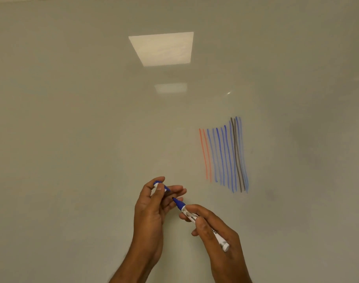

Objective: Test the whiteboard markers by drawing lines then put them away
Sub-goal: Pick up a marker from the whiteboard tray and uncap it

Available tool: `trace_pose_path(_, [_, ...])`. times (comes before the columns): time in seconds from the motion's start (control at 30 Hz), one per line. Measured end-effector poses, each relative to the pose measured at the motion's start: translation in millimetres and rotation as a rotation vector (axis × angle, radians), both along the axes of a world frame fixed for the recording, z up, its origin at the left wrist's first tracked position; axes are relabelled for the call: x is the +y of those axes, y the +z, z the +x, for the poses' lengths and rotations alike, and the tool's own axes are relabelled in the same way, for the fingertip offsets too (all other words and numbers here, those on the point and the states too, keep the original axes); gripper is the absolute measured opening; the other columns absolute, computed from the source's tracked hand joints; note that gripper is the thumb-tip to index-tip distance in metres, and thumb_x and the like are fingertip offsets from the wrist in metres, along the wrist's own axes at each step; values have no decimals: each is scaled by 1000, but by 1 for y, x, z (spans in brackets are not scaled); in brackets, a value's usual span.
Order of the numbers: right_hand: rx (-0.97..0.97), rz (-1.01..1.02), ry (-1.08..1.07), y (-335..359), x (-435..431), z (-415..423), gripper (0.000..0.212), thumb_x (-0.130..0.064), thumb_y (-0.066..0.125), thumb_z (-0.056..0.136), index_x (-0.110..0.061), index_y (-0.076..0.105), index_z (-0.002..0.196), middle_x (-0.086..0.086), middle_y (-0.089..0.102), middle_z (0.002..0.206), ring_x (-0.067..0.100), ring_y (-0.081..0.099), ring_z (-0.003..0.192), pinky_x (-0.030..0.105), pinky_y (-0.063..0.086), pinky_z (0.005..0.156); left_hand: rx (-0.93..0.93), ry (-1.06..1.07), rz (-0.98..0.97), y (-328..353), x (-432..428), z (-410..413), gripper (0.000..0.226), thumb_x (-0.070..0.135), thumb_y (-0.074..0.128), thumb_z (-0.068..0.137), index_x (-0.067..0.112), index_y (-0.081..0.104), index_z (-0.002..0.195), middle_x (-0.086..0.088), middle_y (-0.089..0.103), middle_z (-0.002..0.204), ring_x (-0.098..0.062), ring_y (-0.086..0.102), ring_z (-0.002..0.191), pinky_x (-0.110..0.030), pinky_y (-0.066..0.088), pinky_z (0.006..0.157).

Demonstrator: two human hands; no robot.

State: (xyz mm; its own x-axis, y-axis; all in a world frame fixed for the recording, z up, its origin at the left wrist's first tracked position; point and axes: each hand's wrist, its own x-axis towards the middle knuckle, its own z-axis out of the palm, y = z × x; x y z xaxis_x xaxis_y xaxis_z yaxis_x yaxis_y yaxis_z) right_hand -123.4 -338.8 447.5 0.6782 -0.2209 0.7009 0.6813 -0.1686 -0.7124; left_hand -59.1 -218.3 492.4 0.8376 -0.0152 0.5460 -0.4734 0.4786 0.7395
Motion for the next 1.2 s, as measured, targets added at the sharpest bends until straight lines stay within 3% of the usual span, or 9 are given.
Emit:
trace_pose_path(0.13, [80,0,19,-4,23,5,93,-99,46,56,-35,69,118,-28,67,115,6,65,107,20,53,92,120,-147,-89,-7,21,-8,30,18,43,107,12,59,131,-25,75,104,-39,74,102,-47,62,89])
trace_pose_path(0.23, [68,6,50,-6,38,5,80,-97,45,58,-45,71,113,-30,68,111,3,66,103,12,50,85,156,-186,-102,-17,34,-11,31,17,44,106,14,61,131,-28,73,104,-41,73,103,-45,62,88])
trace_pose_path(0.43, [78,34,80,-18,62,14,78,-95,50,60,-39,70,111,-31,68,109,-1,66,103,13,52,87,251,-240,-191,-33,60,-9,33,16,50,100,12,66,128,-30,71,101,-42,72,104,-45,62,87])
trace_pose_path(0.53, [71,48,117,-26,75,18,65,-87,54,67,-43,73,110,-27,69,112,-2,63,111,16,52,91,274,-258,-185,-43,70,-9,31,14,51,101,12,68,127,-29,71,103,-41,71,106,-45,61,92])
trace_pose_path(0.6, [76,65,145,-30,83,19,66,-81,58,73,-31,71,114,-23,70,116,-1,62,115,19,51,94,287,-253,-183,-49,76,-8,31,15,54,98,11,70,124,-28,70,104,-42,70,108,-47,58,95])
trace_pose_path(0.77, [60,79,175,-43,100,20,25,-29,56,96,-23,72,113,-14,72,115,5,63,115,18,50,94,322,-238,-232,-63,92,-6,32,16,57,95,9,70,124,-28,68,104,-41,69,106,-48,56,96])
trace_pose_path(0.93, [98,116,141,-58,120,29,14,-29,61,94,-31,70,104,-24,73,103,-2,67,104,8,49,86,333,-211,-234,-81,110,-6,30,14,54,98,8,67,124,-27,69,105,-38,71,104,-46,57,95])
trace_pose_path(1.07, [160,77,209,-72,137,29,23,-28,55,88,-35,70,105,-26,72,104,-2,66,105,8,48,86,341,-189,-186,-99,134,-4,33,15,53,99,11,66,128,-26,68,109,-35,70,104,-43,58,96])
trace_pose_path(1.2, [233,59,259,-95,143,27,25,-26,62,87,-17,72,108,-9,76,100,11,72,95,17,55,79,389,-149,-103,-131,160,-4,31,14,47,105,13,66,129,-25,71,112,-32,71,102,-37,62,89])
